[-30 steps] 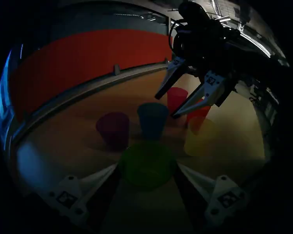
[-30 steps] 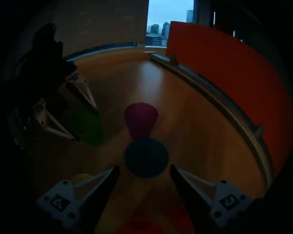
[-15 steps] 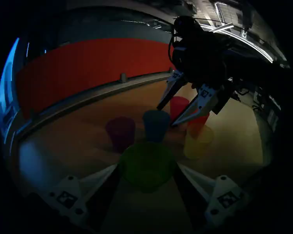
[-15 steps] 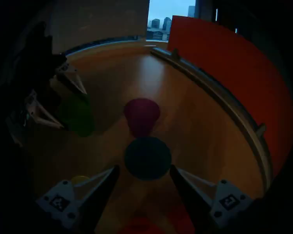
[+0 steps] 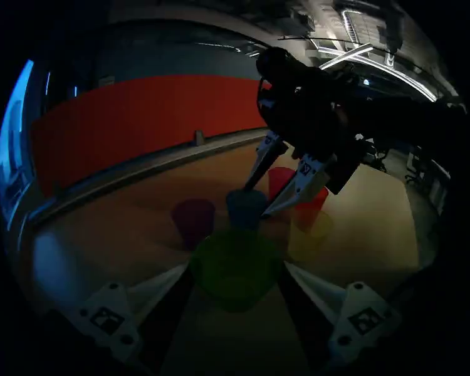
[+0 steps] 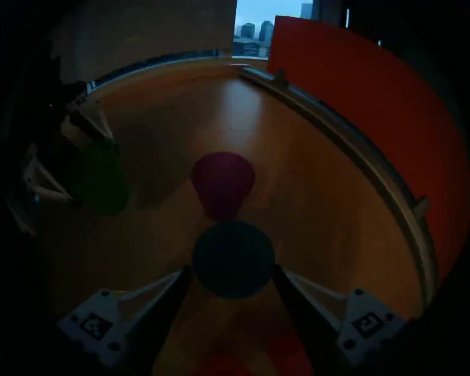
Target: Pour water
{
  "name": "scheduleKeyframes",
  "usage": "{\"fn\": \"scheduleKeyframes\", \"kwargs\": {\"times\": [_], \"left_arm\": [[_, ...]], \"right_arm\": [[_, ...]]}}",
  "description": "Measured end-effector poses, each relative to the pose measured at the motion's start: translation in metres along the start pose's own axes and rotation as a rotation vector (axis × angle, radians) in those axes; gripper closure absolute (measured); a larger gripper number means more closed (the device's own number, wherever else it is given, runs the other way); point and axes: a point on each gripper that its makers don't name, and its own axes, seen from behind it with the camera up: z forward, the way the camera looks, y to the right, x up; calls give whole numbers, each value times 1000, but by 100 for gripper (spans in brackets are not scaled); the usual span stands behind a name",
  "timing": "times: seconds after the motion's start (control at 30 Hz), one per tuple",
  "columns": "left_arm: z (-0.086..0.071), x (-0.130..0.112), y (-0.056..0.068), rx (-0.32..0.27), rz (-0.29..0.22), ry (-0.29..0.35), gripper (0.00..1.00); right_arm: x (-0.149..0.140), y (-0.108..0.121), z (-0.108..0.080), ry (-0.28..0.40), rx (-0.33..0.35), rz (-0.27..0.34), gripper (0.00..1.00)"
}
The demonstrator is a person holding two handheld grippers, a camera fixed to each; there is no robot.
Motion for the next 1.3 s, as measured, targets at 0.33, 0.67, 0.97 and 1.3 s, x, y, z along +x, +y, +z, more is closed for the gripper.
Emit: {"fn": "scheduleKeyframes", "kwargs": {"times": [0.33,0.67,0.97,1.3], "left_arm": [[-8,1,0,3,-4,18,12],[-10,2,1,-1,-2,24,12],[-12,2,2,0,2,26,12],[-12,4,2,5,1,27,12]], "right_arm": [[1,-1,8,-29,-4,14,0],[4,0,11,-28,-10,37,6],[3,-1,11,-20,-7,44,8],[10,-1,4,25,-10,62,8]]}}
